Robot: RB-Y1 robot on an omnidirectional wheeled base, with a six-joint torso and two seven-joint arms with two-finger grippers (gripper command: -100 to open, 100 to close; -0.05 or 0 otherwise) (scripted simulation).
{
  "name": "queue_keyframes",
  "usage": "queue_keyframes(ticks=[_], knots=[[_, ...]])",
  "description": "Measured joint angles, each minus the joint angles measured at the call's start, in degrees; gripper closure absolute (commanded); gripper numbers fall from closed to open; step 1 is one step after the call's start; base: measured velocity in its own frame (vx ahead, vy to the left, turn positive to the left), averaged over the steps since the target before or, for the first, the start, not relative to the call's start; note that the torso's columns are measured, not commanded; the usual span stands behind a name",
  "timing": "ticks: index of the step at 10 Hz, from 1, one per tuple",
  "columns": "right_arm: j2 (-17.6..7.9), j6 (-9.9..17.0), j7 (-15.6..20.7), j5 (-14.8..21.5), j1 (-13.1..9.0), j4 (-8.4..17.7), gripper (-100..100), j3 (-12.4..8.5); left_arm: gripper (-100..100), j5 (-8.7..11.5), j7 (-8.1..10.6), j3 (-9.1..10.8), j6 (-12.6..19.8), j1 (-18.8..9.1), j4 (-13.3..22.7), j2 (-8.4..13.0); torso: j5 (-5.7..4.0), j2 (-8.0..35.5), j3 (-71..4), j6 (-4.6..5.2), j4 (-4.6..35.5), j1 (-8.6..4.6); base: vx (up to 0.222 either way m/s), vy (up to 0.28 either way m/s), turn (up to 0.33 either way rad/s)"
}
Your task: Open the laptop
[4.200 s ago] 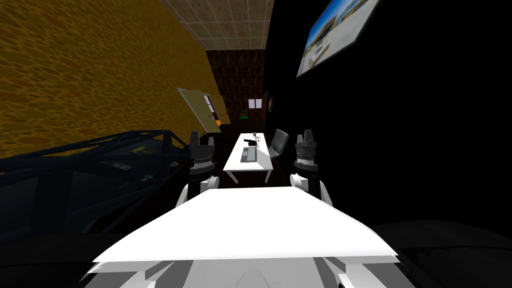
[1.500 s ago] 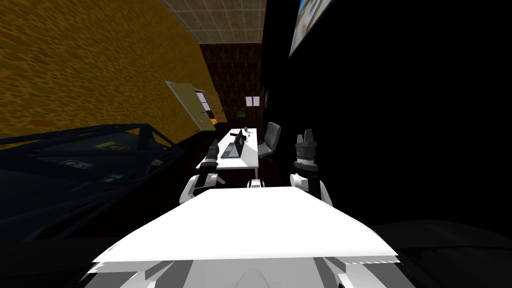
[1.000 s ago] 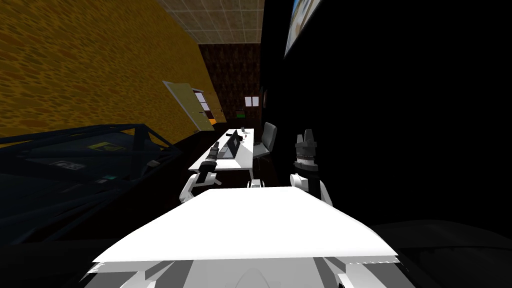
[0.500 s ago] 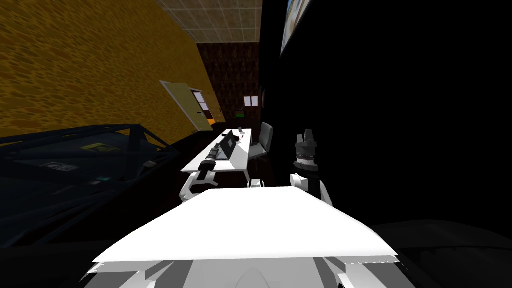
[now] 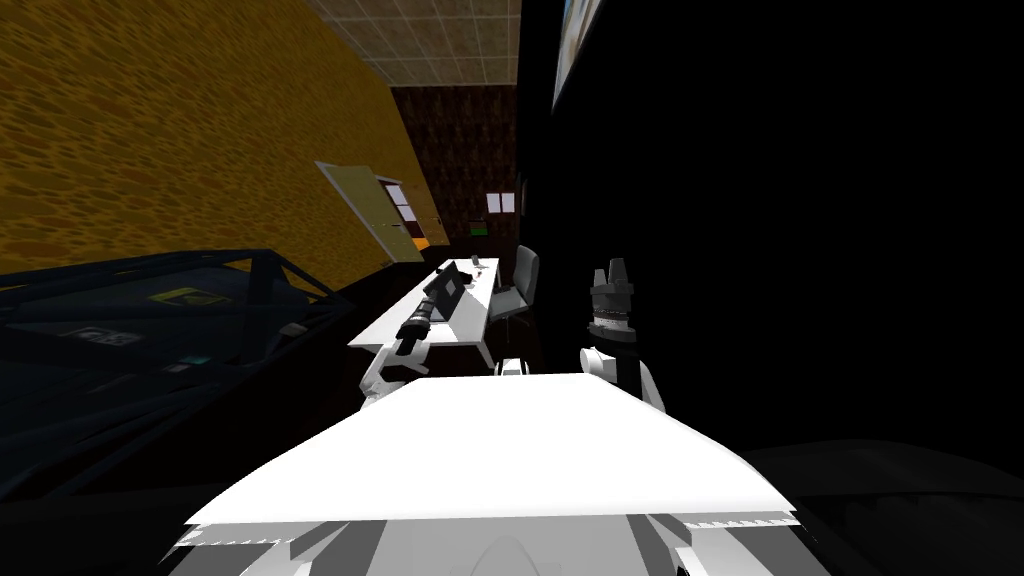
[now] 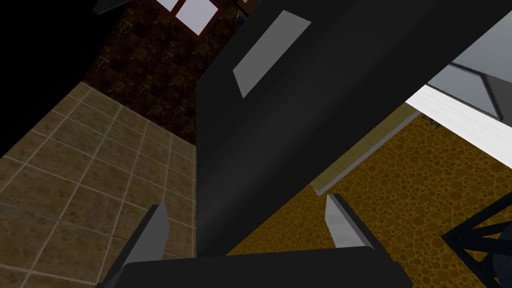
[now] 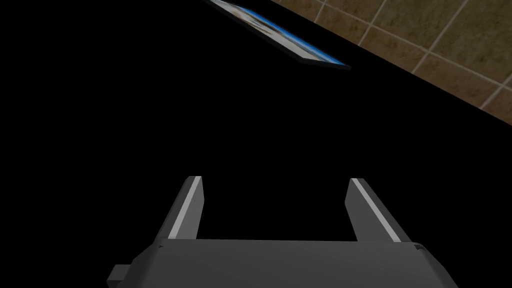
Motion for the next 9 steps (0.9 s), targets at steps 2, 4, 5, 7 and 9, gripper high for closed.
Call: queue_keyframes(ticks=[2,4,5,7,9], knots=[[-0.02,0.00,0.00,0.00,0.00,0.00,0,-0.01,-100,-0.30,-0.28,-0.38,1.07,-0.79,-0.25,-0.12,0.10,-0.04,-0.02,0.00,0.00,0.33,0.033,0.024,-0.004],[-0.01,0.00,0.00,0.00,0.00,0.00,0,-0.01,100,-0.82,-0.74,-0.87,2.46,-1.59,-0.73,-0.62,0.00,0.04,0.02,0.01,0.00,-0.06,-0.004,-0.001,0.007],[-0.01,0.00,0.00,0.00,0.00,0.00,0,-0.01,100,-0.66,-0.62,-0.53,1.77,-1.09,-0.22,-0.58,-0.07,0.09,0.05,0.04,0.05,-0.19,-0.007,0.003,-0.006],[-0.02,0.00,0.00,0.00,0.00,0.00,0,-0.02,100,0.22,-0.16,-0.85,2.69,-1.11,-0.76,-0.60,0.10,0.08,0.07,-0.03,0.12,0.20,0.001,0.096,-0.005],[-0.03,0.01,0.00,0.00,-0.01,0.01,0,-0.02,100,2.48,2.08,-1.23,5.10,-1.63,-2.21,-1.10,0.22,0.04,0.06,-0.07,-0.06,0.32,-0.016,0.129,-0.016]])
